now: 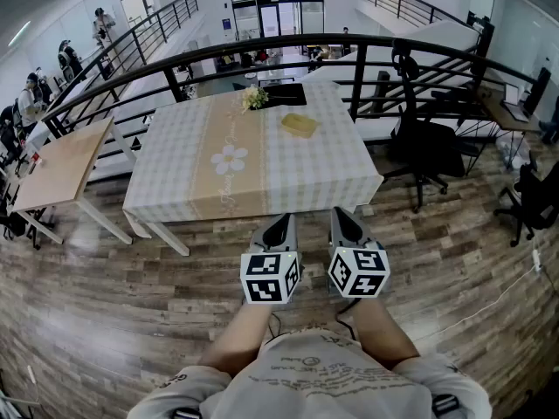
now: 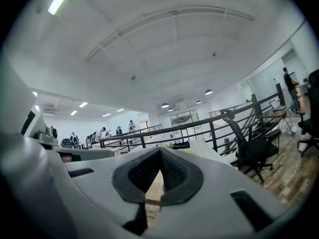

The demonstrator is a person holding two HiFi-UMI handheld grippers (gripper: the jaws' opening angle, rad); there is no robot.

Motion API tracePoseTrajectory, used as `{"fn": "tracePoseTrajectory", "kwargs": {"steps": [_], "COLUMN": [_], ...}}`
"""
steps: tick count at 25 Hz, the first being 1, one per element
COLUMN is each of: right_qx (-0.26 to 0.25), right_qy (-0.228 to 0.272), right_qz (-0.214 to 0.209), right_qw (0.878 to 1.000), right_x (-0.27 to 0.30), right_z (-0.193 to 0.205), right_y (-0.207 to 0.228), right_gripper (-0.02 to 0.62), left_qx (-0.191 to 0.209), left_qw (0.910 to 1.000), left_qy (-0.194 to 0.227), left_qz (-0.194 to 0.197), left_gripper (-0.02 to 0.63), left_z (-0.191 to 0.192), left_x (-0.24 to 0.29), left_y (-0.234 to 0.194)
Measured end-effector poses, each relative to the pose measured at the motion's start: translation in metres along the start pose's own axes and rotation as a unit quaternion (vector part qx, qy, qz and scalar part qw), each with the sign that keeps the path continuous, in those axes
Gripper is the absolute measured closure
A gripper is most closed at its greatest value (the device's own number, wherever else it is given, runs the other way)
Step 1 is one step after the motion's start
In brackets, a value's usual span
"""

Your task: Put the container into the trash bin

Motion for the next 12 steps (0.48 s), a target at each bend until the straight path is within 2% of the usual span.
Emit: {"fn": "tracePoseTrajectory", "kwargs": {"steps": [12], "right_qx": [0.019], "right_qy": [0.004], "right_qz": [-0.003], "right_qw": [1.000], "right_x": [0.017], "right_z": [0.007], "right_y": [-0.020], "right_gripper": [0.594], "left_qx": [0.004], "left_qw": [1.0000], "left_qy": [-0.001], "left_qz": [0.007], "left_gripper": [0.603], "left_z": [0.001], "left_x": [-0.006], "left_y": [-0.021]}}
Point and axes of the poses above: the fingertips, and each gripper's own axes: x forward along the fingers, y to its right, z out of its underside, the point moved 7 cm from there along -x, backward along the fingers, and after that the axes turned 5 degrees about x, right-handed, at the moved point
